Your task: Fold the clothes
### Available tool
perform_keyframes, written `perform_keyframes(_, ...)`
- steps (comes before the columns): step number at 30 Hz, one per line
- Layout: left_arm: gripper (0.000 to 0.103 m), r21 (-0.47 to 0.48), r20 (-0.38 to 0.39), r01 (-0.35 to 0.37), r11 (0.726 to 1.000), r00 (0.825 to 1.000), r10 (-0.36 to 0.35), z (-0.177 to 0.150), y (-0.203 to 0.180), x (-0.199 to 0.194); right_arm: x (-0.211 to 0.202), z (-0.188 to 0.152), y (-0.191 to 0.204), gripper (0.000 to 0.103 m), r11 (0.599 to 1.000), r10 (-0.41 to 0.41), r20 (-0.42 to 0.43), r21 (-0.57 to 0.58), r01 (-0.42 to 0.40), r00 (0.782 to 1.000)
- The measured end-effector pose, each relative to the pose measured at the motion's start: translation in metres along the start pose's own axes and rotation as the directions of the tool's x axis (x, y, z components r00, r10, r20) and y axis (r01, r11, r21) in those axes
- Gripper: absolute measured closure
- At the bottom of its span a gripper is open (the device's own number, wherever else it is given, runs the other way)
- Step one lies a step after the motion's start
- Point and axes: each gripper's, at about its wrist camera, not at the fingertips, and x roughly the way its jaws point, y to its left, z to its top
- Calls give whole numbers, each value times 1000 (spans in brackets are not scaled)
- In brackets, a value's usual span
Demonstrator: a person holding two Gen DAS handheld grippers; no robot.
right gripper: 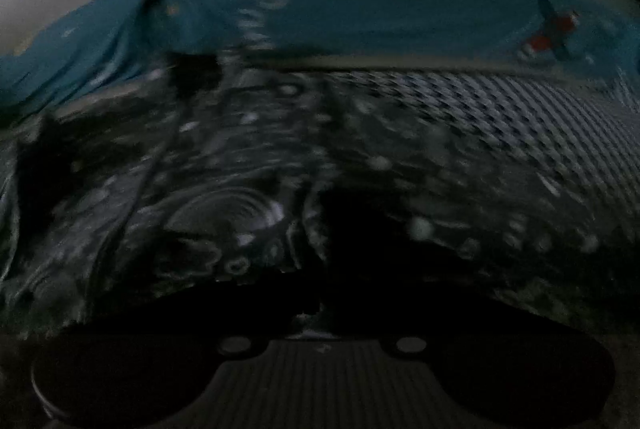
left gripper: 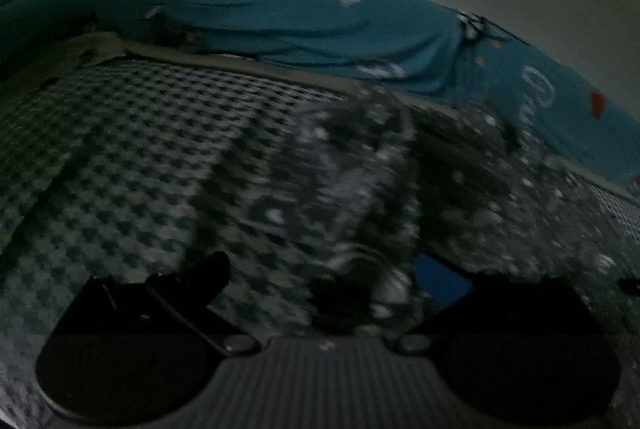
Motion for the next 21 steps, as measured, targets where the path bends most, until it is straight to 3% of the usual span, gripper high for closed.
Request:
perform_keyframes(10,0,-105,0,-100,989,995,101,4,42,0,-12,-1,10,96,990,-140,12,23,140,990)
perform_keyframes(14,0,-110,2,-118,987,993,119,4,47,-1,-31,-3,12,88,983,-173,71,70,168,982)
perform_keyframes(21,0,-158,6,-71,985,997,72,7,51,5,-57,-12,29,86,993,-104,136,77,94,985)
